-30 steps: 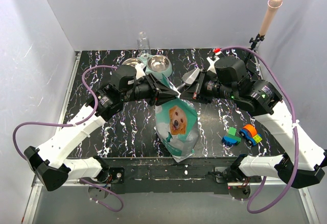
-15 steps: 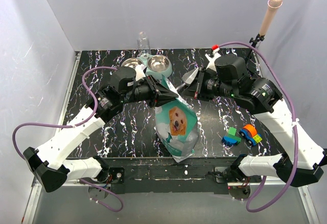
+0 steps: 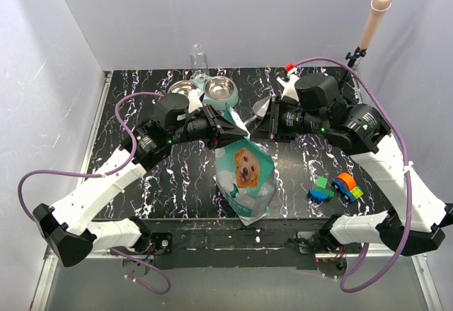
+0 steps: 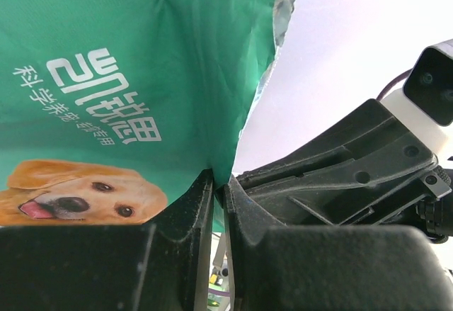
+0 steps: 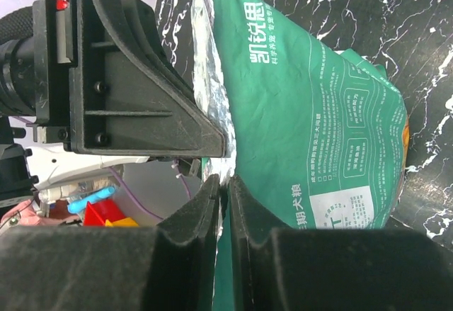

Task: Serve the pet food

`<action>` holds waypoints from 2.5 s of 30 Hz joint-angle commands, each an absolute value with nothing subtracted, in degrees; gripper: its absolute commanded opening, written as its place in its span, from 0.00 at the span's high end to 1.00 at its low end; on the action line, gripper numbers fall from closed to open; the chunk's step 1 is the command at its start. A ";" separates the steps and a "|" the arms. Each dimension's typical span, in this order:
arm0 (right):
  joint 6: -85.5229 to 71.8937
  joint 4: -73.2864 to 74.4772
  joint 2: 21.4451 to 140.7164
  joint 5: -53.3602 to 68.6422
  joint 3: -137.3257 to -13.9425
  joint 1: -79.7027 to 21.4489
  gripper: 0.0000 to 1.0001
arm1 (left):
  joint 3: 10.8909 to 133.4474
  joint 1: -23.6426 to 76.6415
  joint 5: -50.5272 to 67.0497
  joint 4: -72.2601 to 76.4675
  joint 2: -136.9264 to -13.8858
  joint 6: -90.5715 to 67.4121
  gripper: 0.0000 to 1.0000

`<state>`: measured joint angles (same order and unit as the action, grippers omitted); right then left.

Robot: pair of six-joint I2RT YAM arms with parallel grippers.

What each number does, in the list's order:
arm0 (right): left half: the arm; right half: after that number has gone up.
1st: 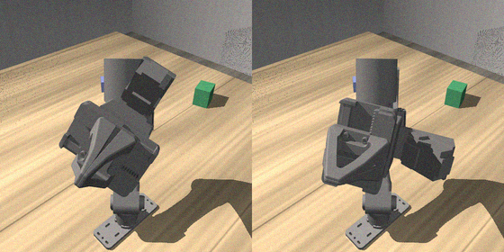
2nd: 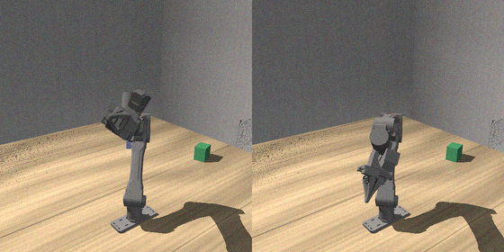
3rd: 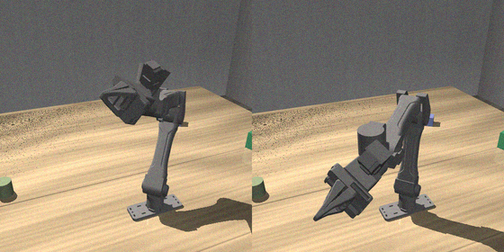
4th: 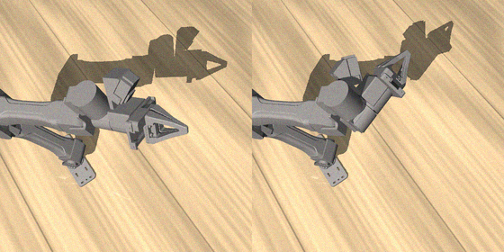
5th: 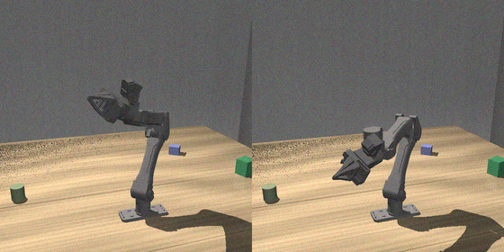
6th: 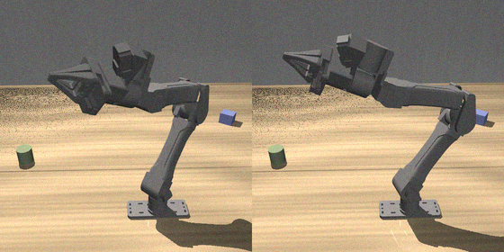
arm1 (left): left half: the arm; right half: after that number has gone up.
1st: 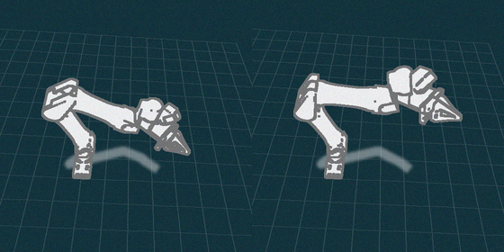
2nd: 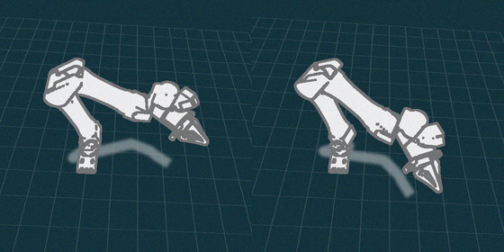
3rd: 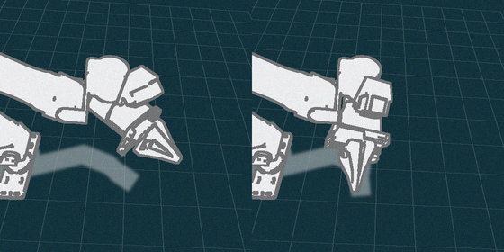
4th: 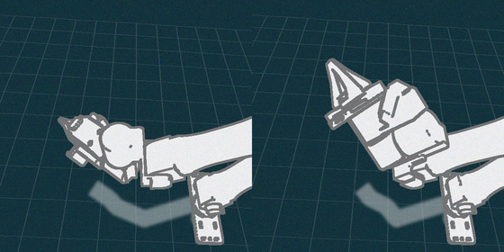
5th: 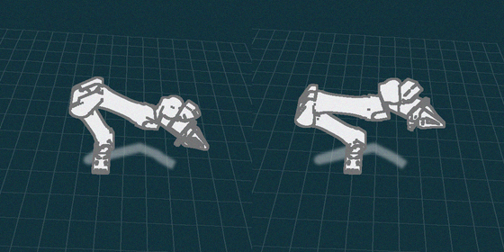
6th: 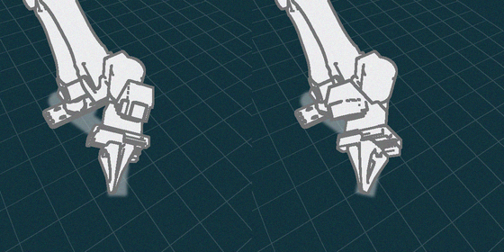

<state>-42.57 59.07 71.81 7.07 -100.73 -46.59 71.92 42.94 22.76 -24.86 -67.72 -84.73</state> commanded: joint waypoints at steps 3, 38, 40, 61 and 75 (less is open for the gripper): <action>-40.96 58.45 72.86 12.56 -100.81 -47.02 0.80 | 72.60 43.07 22.06 -21.62 -65.92 -84.02 0.90; -49.66 54.40 67.85 -10.11 -97.29 -53.17 0.99 | 73.48 43.33 20.57 -24.35 -65.83 -84.81 0.67; -49.48 54.14 67.85 -9.58 -97.03 -53.17 0.99 | 73.56 43.59 20.39 -24.26 -66.18 -84.90 0.62; -41.76 56.33 69.87 -7.91 -98.00 -53.17 0.99 | 74.18 45.53 21.09 -23.03 -68.20 -84.64 0.87; -28.13 59.42 70.23 -8.18 -99.06 -56.07 0.75 | 74.62 45.62 20.48 -17.23 -67.33 -84.29 1.00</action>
<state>-33.74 56.88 69.91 -7.35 -98.13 -55.05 72.90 45.32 20.40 -24.12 -69.21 -83.61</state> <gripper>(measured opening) 0.232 0.046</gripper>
